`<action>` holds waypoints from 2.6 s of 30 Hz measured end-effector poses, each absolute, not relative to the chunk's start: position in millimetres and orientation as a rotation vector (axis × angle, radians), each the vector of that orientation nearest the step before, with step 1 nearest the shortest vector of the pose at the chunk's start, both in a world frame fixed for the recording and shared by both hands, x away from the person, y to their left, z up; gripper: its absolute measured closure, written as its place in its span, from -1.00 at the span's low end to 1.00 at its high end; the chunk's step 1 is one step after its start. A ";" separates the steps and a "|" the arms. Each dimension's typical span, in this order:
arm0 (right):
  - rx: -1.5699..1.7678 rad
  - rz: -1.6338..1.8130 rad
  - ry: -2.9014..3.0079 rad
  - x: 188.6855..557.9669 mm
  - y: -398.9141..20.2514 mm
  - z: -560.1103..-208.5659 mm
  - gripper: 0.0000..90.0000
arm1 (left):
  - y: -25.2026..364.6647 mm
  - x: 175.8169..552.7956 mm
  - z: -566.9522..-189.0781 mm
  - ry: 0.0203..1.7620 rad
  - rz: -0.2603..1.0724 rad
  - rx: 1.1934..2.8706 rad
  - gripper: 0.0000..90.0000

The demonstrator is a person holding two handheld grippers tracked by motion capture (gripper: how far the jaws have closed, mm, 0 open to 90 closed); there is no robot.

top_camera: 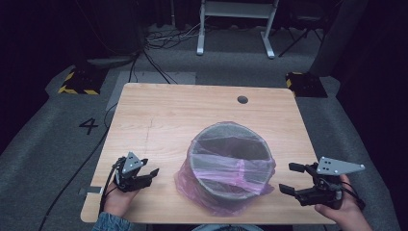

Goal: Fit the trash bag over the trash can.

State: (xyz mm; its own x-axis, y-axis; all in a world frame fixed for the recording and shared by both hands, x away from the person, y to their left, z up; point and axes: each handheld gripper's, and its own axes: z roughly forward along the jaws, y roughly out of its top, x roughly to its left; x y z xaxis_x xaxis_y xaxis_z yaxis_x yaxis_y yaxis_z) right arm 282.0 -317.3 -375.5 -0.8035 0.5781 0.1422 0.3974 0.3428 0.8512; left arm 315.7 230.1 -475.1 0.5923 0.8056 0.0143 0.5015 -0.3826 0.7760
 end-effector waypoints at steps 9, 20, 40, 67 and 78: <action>0.868 1.427 2.323 278.4 -303.7 -333.9 -0.57 | 236.0 322.1 -488.0 1.132 0.536 2.083 -0.07; 0.934 1.373 2.352 289.5 -271.0 -301.3 -0.39 | 238.7 324.3 -494.7 1.175 0.574 2.109 -0.07; 0.749 1.389 2.408 314.4 -171.8 -286.4 -0.49 | 246.9 331.5 -504.0 1.184 0.513 2.048 -0.17; 0.654 1.121 2.608 354.8 -95.4 -345.9 -0.45 | 246.7 331.5 -504.1 1.193 0.510 2.045 -0.18; 0.714 0.935 2.679 376.2 -96.5 -370.8 -0.50 | 246.4 331.4 -504.2 1.196 0.511 2.042 -0.18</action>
State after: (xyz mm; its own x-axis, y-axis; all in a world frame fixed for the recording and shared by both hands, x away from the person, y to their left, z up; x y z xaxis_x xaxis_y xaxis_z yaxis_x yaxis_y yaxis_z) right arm 376.2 -96.5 -370.8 -0.8590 0.5102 -0.0418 0.3734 0.6805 0.6305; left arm 331.4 246.4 -504.2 0.4943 0.8691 -0.0143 0.5905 -0.3237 0.7393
